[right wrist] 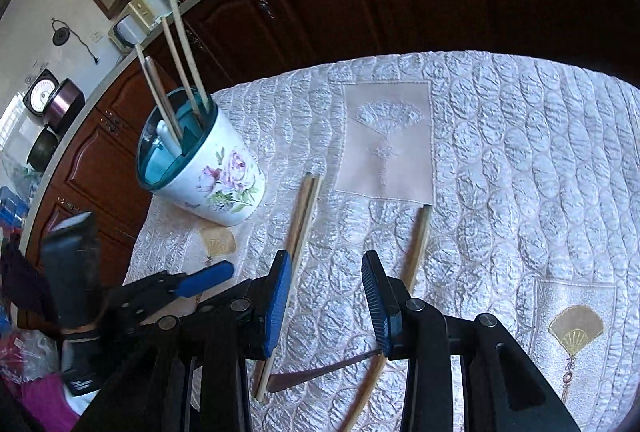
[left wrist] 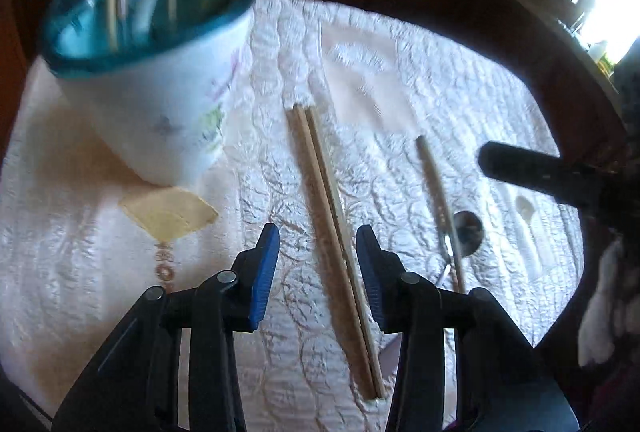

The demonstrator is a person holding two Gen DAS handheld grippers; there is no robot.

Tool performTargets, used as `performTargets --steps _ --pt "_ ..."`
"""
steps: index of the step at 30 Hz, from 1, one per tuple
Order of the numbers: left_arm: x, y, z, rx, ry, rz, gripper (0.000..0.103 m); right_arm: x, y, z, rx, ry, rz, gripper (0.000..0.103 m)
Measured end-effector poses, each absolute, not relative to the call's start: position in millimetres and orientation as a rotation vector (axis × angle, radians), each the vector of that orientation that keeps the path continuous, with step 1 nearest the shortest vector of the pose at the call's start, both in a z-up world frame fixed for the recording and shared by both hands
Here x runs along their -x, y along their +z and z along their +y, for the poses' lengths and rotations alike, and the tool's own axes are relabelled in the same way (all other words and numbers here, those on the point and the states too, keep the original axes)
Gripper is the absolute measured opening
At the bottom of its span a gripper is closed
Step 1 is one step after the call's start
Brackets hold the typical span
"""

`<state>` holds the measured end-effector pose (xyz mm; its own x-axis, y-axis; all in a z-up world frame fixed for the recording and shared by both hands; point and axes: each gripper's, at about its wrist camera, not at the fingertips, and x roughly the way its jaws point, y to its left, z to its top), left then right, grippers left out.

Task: Organize utensils
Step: 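Grasp a wooden chopstick with the left gripper while the right gripper grasps another chopstick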

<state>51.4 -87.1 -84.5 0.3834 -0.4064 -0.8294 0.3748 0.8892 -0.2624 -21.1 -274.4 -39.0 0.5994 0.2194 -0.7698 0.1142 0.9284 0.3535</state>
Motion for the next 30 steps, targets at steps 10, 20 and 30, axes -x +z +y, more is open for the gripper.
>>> performTargets --steps 10,20,30 --pt "-63.0 -103.0 -103.3 -0.015 -0.476 1.106 0.038 18.9 -50.8 -278.0 -0.421 0.070 0.956 0.035" --pt "-78.3 -112.2 -115.4 -0.049 -0.418 1.105 0.037 12.9 -61.5 -274.9 -0.428 0.078 0.978 0.035" --pt "-73.0 -113.6 -103.7 -0.023 -0.449 1.129 0.005 -1.9 -63.6 -262.6 -0.410 0.112 0.985 0.035"
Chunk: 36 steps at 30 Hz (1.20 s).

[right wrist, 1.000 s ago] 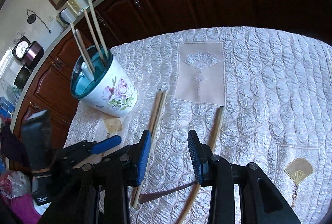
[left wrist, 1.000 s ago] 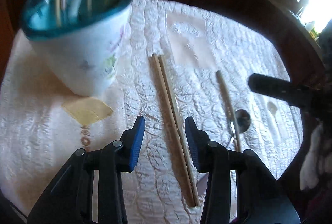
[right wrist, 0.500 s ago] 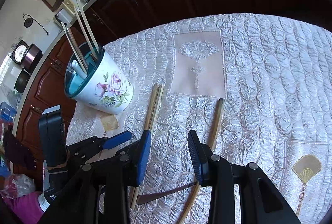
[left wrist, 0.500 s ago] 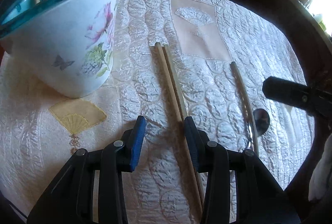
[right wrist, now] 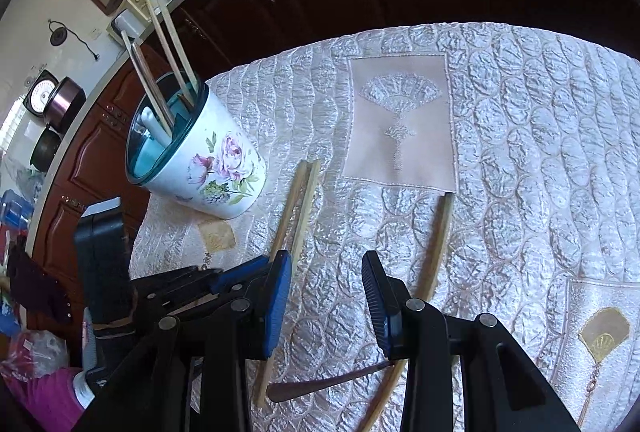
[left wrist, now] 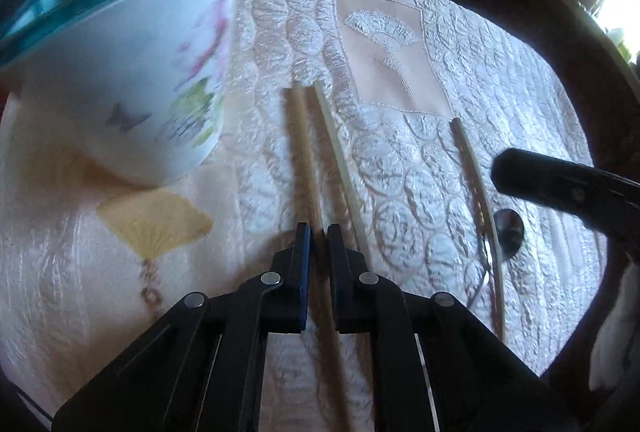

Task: Organize utensils
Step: 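Grasp a wooden chopstick with the left gripper while the right gripper grasps another chopstick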

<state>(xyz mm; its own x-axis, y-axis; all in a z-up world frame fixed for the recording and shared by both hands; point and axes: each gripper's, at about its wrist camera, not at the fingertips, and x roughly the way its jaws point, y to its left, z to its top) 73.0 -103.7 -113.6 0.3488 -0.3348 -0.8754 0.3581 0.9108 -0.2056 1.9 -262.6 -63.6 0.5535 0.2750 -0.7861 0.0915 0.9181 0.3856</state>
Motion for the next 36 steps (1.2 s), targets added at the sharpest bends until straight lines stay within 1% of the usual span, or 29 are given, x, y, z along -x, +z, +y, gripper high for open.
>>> performTargets --steps 6,9,12,14,15,16,18,20,23,26,32,33,35,36 --pt "-52.1 -105.7 -73.4 -0.005 -0.446 1.134 0.005 -29.9 -74.2 -243.1 -0.374 0.150 1.003 0.034" --pt "-38.9 -104.7 -60.6 -0.009 -0.441 1.141 0.006 -55.5 -86.3 -234.1 -0.345 0.146 1.027 0.031" --pt "-30.8 -104.6 -52.9 -0.003 -0.435 1.150 0.006 -84.4 -103.5 -230.1 -0.334 0.116 1.065 0.026" --pt "-26.0 -104.6 -50.2 -0.003 -0.433 1.154 0.006 -99.4 -117.4 -229.6 -0.335 0.108 1.093 0.018" --pt "-24.1 -104.6 -49.4 -0.004 -0.434 1.156 0.006 -102.8 -119.9 -229.5 -0.326 0.104 1.092 0.012" --pt "-21.6 -105.3 -49.3 -0.011 -0.437 1.161 0.006 -103.0 -119.5 -230.0 -0.322 0.103 1.085 0.009" --pt "-17.4 -105.5 -46.6 -0.016 -0.437 1.167 0.005 -95.8 -118.5 -235.4 -0.368 0.120 1.089 0.009" --pt "-16.0 -105.9 -45.2 -0.019 -0.440 1.178 0.005 -81.0 -118.3 -242.5 -0.402 0.136 1.094 0.006" --pt "-20.1 -103.2 -45.9 -0.023 -0.443 1.168 0.009 -50.4 -120.7 -252.7 -0.457 0.156 1.100 0.006" --pt "-29.9 -101.0 -46.5 -0.023 -0.435 1.155 0.018 -29.7 -123.9 -255.6 -0.459 0.149 1.110 0.006" --pt "-58.9 -98.2 -64.4 -0.066 -0.399 1.120 0.019 -38.0 -115.6 -244.9 -0.341 0.126 1.127 0.008" --pt "-61.8 -96.9 -68.3 -0.077 -0.394 1.115 0.021 -41.1 -115.0 -243.2 -0.333 0.129 1.128 0.009" --pt "-71.8 -96.9 -75.6 -0.095 -0.382 1.113 0.025 -48.2 -115.8 -238.0 -0.309 0.136 1.135 0.017" --pt "-76.2 -98.5 -78.9 -0.106 -0.374 1.120 0.026 -51.8 -115.2 -235.8 -0.303 0.142 1.136 0.019"
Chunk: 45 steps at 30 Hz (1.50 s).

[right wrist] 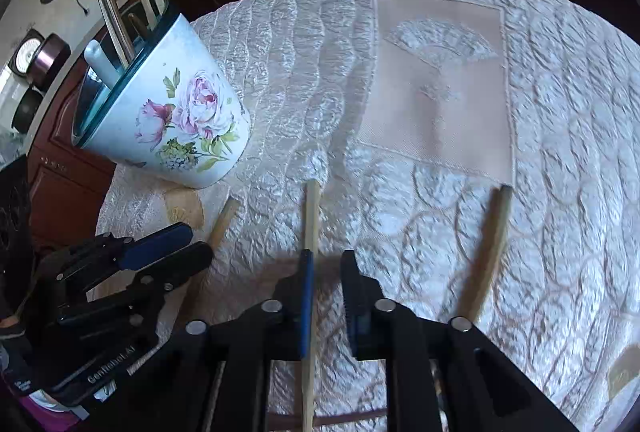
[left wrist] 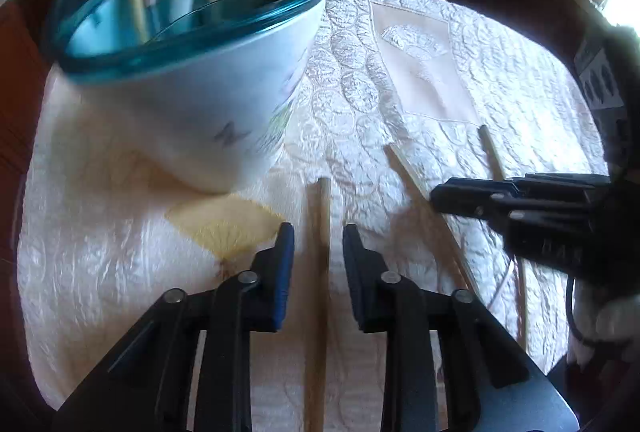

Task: Organize utensils
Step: 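Grasp a wooden chopstick with the left gripper while the right gripper grasps another chopstick, then lift both chopsticks over the cup and release them inside with both grippers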

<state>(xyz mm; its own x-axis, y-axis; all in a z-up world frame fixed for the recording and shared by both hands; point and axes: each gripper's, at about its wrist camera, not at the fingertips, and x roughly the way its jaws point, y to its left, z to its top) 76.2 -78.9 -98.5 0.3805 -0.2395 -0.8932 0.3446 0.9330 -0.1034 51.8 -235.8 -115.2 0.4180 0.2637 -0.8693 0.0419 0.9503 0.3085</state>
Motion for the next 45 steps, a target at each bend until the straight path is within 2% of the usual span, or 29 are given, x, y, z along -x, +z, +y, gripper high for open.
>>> performTargets --steps 4,6,7,8,9,16,30,45 --pt "-90.4 -106.9 -90.6 -0.153 -0.341 1.134 0.026 -67.2 -118.4 -228.5 -0.262 0.153 1.151 0.021" --pt "-93.4 -112.1 -91.5 -0.164 -0.343 1.146 0.025 -73.0 -120.8 -224.1 -0.230 0.151 1.151 0.018" --pt "-93.4 -111.6 -90.9 -0.162 -0.351 1.136 0.022 -75.5 -121.2 -221.3 -0.206 0.147 1.143 0.010" --pt "-93.4 -111.4 -89.7 -0.160 -0.363 1.137 0.007 -77.3 -121.8 -220.2 -0.194 0.142 1.136 0.007" --pt "-93.1 -110.7 -87.0 -0.152 -0.372 1.143 0.006 -78.2 -122.2 -218.9 -0.201 0.144 1.134 0.007" --pt "-70.3 -73.2 -45.5 -0.019 -0.461 1.084 0.006 -51.9 -75.8 -224.8 -0.308 0.221 1.000 0.005" --pt "-10.0 52.0 28.4 0.072 -0.533 0.831 0.006 25.6 31.7 -238.5 -0.317 0.312 0.746 0.005" --pt "-21.6 147.7 55.9 0.123 -0.484 0.646 0.006 13.4 131.1 -224.7 -0.261 0.330 0.565 0.005"
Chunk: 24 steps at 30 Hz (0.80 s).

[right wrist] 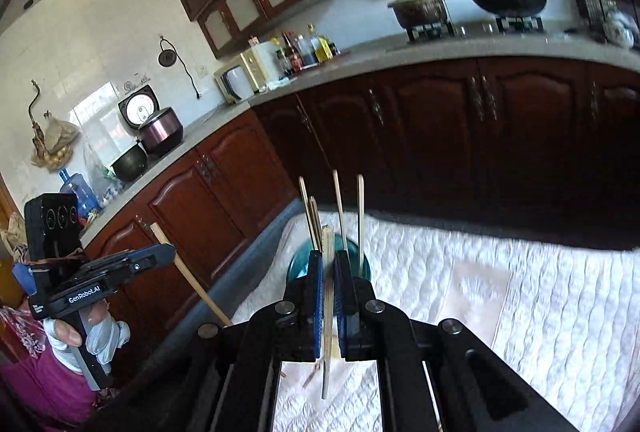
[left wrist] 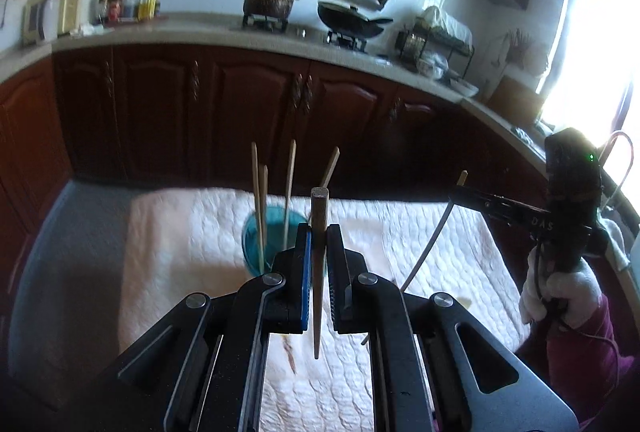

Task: Organize utensils
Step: 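Lift both chopsticks over the cup and release them inside with both grippers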

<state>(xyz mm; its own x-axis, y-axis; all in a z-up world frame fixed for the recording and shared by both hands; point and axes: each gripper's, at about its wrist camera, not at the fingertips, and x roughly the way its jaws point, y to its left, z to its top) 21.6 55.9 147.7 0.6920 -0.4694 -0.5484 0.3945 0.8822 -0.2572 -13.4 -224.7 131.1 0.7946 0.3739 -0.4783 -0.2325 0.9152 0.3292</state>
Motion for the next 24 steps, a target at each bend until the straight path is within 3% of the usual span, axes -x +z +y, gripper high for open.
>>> performTargets --steps 12,24 --pt "-65.1 183.1 65.2 0.112 -0.377 0.534 0.006 -23.1 174.2 -206.3 -0.211 0.305 0.486 0.005" --pt "-109.9 145.5 44.7 0.048 -0.306 0.562 0.006 -73.5 155.6 -191.3 -0.173 0.246 0.514 0.005"
